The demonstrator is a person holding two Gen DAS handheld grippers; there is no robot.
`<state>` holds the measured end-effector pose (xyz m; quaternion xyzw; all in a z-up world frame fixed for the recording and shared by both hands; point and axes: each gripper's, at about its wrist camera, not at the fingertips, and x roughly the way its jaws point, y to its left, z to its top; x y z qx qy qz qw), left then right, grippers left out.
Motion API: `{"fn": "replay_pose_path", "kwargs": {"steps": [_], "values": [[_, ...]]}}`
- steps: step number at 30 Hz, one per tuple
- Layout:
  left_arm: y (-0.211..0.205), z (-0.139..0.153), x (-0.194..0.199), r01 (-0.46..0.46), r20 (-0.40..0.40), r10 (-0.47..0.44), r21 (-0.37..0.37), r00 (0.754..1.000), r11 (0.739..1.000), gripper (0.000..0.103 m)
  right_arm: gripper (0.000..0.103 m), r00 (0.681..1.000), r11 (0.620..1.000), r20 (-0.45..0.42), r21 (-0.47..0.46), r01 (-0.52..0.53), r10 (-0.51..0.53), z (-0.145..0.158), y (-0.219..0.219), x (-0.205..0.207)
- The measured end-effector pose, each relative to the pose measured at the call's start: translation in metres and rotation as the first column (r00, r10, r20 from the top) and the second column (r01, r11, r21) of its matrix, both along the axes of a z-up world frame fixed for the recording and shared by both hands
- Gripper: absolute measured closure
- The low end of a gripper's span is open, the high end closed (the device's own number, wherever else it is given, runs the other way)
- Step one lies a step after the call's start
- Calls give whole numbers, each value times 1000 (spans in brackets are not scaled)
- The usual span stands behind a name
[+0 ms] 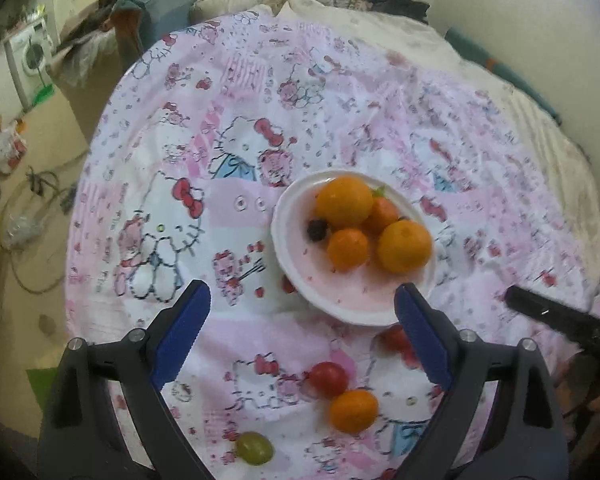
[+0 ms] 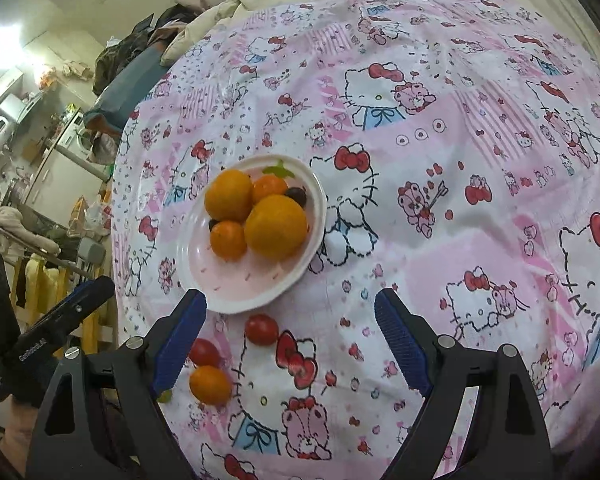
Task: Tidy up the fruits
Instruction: 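Grasp a red cherry tomato beside the plate with the right tool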
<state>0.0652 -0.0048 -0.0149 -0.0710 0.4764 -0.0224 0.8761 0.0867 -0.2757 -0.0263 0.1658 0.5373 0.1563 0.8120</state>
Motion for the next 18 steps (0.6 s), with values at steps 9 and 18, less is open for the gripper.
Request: {"fn": "replay_pose_path", "kwargs": {"steps": [9,18], "values": [[18,-20,4,-67,-80,66,-16,995,998,12,14,988,998,-151,69,14,-3,-35,-6,6],[25,-28,10,-103,-136,95,-55,986,993,12,32,965,993,-235,38,-112,118,-63,48,11]]}}
